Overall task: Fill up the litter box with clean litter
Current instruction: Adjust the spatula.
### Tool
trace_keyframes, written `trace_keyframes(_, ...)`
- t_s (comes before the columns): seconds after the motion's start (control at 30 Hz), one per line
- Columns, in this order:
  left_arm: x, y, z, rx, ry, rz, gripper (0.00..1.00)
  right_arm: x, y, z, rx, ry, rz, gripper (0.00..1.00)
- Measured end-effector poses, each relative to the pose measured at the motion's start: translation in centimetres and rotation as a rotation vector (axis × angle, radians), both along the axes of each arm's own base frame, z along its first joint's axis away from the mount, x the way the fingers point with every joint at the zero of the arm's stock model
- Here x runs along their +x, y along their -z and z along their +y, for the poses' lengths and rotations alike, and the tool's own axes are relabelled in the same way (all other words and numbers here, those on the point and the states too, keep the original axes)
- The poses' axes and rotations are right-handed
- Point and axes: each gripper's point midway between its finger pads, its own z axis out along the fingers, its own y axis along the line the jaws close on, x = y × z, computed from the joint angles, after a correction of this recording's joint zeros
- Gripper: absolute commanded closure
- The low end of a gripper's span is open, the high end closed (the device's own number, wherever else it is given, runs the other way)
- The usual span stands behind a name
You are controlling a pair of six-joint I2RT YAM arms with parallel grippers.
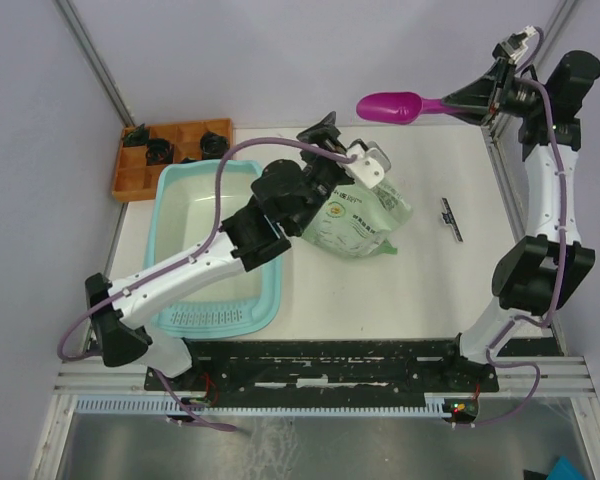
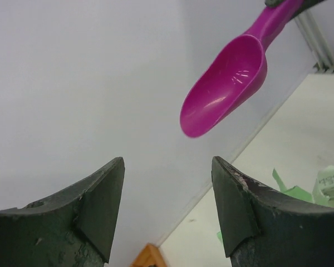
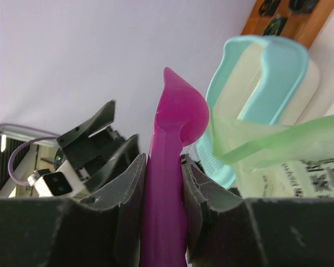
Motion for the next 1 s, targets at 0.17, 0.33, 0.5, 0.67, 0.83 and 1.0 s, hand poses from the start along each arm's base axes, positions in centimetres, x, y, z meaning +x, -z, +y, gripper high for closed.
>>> trace_keyframes(0.17,-0.7,-3.6,2.4,-0.183,0.013,0.026,0.27,4.0,0.3,-3.3,0.006,0.114,0.006,0.98)
trace_keyframes(0.33,-0.2,-5.6,3.7,-0.312,0.043,0.095,0.25,5.8,0.7,-4.8,0.015,0.183,0.033,0.98)
trace_keyframes(0.5,1.0,-6.6,4.8,-0.389,0.083,0.208,0.25,6.5,-0.4,-5.0,-0.027,0.240,-0.012,0.98)
trace_keyframes(0.67,0.8,-5.3,4.3,-0.412,0.124,0.321,0.26,7.0,-1.3,-5.7,-0.171,0.365,-0.127,0.98)
trace_keyframes(0.83,0.8,-3.8,3.5,-0.421,0.143,0.396,0.22,6.8,-1.2,-7.7,-0.439,0.542,-0.243,0.98)
trace_keyframes(1.0,2.4,-2.7,2.8,-0.401,0.148,0.480,0.22,4.7,0.7,-9.6,-0.680,0.615,-0.242,0.98)
